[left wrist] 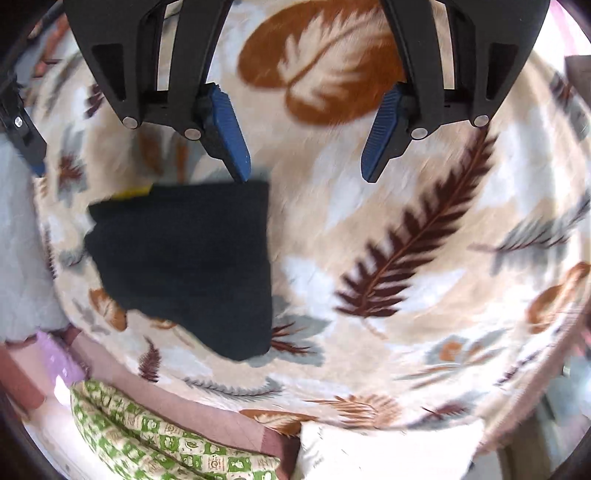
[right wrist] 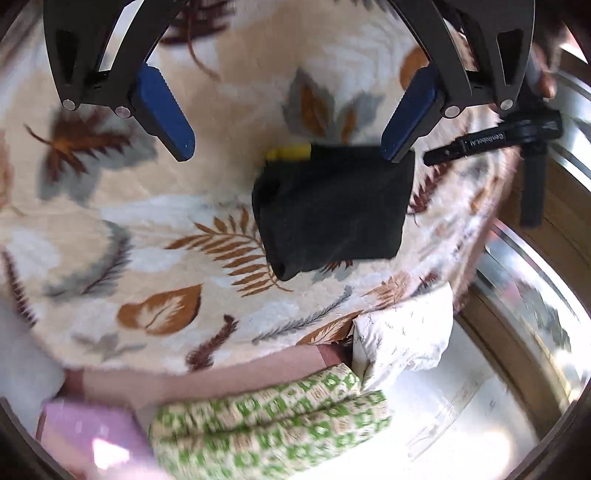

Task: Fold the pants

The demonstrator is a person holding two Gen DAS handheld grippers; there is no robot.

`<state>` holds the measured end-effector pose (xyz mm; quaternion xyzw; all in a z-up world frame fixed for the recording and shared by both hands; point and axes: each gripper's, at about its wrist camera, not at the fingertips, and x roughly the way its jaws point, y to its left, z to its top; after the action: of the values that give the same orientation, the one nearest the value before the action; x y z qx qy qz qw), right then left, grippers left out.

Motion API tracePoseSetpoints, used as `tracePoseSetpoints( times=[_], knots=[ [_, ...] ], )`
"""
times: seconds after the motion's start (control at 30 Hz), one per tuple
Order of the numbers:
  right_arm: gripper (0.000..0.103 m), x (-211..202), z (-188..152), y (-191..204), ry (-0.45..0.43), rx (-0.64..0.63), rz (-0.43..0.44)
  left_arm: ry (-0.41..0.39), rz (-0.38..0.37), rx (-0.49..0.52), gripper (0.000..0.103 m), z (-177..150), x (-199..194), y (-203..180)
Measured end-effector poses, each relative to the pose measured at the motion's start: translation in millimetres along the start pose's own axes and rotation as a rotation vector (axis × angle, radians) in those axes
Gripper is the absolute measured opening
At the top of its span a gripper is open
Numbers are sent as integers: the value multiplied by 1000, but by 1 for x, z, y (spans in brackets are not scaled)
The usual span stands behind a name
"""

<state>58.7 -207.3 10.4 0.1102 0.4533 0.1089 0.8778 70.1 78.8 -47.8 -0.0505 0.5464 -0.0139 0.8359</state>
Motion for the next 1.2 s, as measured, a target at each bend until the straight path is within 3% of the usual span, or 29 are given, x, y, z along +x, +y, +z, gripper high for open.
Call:
tracePoseSetpoints(
  times=[0.17, 0.27, 0.47, 0.77, 1.2],
  knots=[
    [102, -14, -47, 31, -13, -79, -172, -111, 119, -11, 62, -43, -13, -10],
    [102, -19, -62, 39, -11, -82, -179, -170, 157, -29, 62, -60, -21, -11],
    [102, -38, -76, 45, -86, -86, -191, -248, 208, -68, 62, -73, -36, -10],
    [102, -53, -77, 52, -139, -128, -215, -273, 235, -30, 62, -76, -40, -17],
    [102, -52, -79, 51, -145, -146, -241, -287, 202, -12, 62, -80, -46, -21]
  ],
)
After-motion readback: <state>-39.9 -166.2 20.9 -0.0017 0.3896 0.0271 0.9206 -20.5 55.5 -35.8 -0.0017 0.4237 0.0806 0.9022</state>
